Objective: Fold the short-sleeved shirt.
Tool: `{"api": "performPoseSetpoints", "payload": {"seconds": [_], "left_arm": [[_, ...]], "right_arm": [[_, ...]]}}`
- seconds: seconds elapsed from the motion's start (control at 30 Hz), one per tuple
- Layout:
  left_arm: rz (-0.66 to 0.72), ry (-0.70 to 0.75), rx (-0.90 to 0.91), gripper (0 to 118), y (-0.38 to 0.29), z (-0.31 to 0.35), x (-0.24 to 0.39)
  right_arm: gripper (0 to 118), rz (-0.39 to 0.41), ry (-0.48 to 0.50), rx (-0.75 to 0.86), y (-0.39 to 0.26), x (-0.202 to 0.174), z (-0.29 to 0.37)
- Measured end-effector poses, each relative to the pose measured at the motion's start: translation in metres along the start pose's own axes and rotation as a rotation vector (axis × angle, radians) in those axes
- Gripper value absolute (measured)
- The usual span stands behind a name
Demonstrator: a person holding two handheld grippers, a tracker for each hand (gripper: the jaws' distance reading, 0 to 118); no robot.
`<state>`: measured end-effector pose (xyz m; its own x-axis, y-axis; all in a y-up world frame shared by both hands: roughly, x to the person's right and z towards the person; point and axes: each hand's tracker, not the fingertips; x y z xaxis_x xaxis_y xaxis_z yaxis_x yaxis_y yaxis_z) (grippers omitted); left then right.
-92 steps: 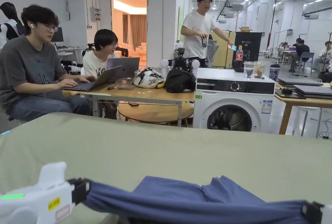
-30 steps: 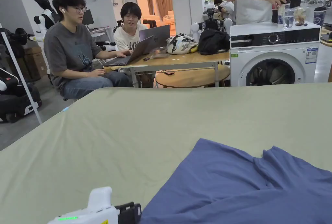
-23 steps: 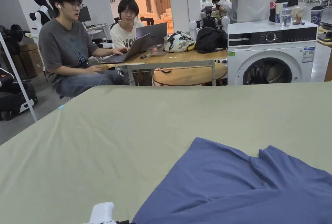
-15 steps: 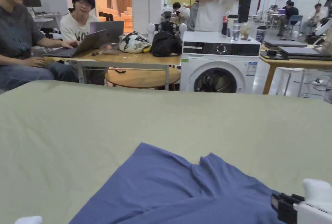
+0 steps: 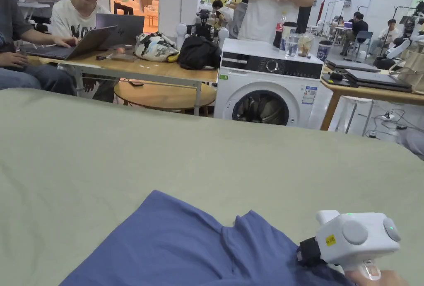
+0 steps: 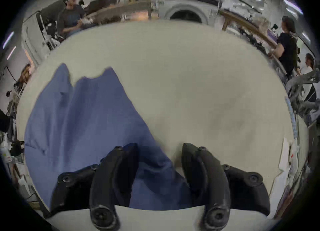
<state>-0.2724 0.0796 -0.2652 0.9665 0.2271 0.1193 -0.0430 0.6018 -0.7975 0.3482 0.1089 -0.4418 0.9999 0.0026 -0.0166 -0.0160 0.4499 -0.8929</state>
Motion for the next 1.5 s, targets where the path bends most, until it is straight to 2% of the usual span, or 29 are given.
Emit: {"api": "performPoseSetpoints", "payload": {"seconds": [0.03, 0.07, 0.1, 0.13, 0.23, 0.3, 0.47, 0.6, 0.7, 0.77, 0.87, 0.97, 1.03, 1.2, 1.23, 1.33, 1.5], "left_arm": [[-0.001, 0.002, 0.003, 1, -0.001, 0.000, 0.000], [-0.005, 0.004, 0.006, 1, -0.002, 0.000, -0.001], [-0.011, 0.008, 0.011, 1, -0.002, 0.001, 0.004], [-0.015, 0.010, 0.012, 1, -0.002, 0.001, 0.005], [-0.026, 0.016, 0.017, 1, 0.000, 0.006, 0.012], [-0.032, 0.010, 0.093, 1, 0.001, 0.018, 0.017], [0.011, -0.082, 0.305, 1, 0.041, 0.064, 0.025], [-0.067, -0.137, 0.469, 1, 0.103, 0.115, 0.069], [-0.177, -0.115, 0.541, 1, 0.164, 0.134, 0.094], [-0.215, -0.110, 0.578, 0, 0.210, 0.145, 0.109], [-0.174, -0.135, 0.642, 0, 0.278, 0.157, 0.124], [-0.201, -0.077, 0.685, 0, 0.340, 0.164, 0.140], [-0.219, -0.053, 0.736, 0, 0.378, 0.167, 0.141], [-0.150, -0.036, 0.774, 0, 0.452, 0.182, 0.136], [-0.138, -0.017, 0.805, 0, 0.460, 0.187, 0.136], [-0.156, 0.037, 0.820, 0, 0.482, 0.194, 0.137], [-0.137, 0.072, 0.822, 0, 0.492, 0.195, 0.141]], "right_arm": [[47, 0.011, -0.011, -0.011, -0.004, -0.003, -0.004], [35, 0.007, -0.024, 0.043, -0.006, -0.005, 0.003], [8, -0.005, -0.027, 0.063, -0.007, -0.007, 0.008], [0, -0.002, -0.021, 0.070, -0.008, -0.008, 0.011], [0, 0.008, -0.014, 0.078, -0.013, -0.009, 0.022], [0, 0.011, -0.049, 0.168, -0.019, -0.012, 0.047], [0, -0.026, 0.009, 0.383, -0.022, -0.004, 0.141], [0, -0.063, -0.020, 0.570, -0.018, 0.009, 0.220], [0, -0.104, -0.049, 0.676, -0.010, 0.017, 0.270], [0, -0.115, -0.073, 0.702, 0.005, 0.023, 0.296], [0, -0.137, -0.129, 0.781, 0.033, 0.027, 0.332], [0, -0.155, -0.133, 0.835, 0.067, 0.029, 0.360], [0, -0.160, -0.169, 0.849, 0.096, 0.029, 0.372], [0, -0.165, -0.201, 0.916, 0.161, 0.022, 0.400], [0, -0.162, -0.237, 0.946, 0.174, 0.021, 0.404], [0, -0.193, -0.213, 1.002, 0.204, 0.010, 0.423], [0, -0.174, -0.249, 1.007, 0.226, -0.003, 0.434]]}}
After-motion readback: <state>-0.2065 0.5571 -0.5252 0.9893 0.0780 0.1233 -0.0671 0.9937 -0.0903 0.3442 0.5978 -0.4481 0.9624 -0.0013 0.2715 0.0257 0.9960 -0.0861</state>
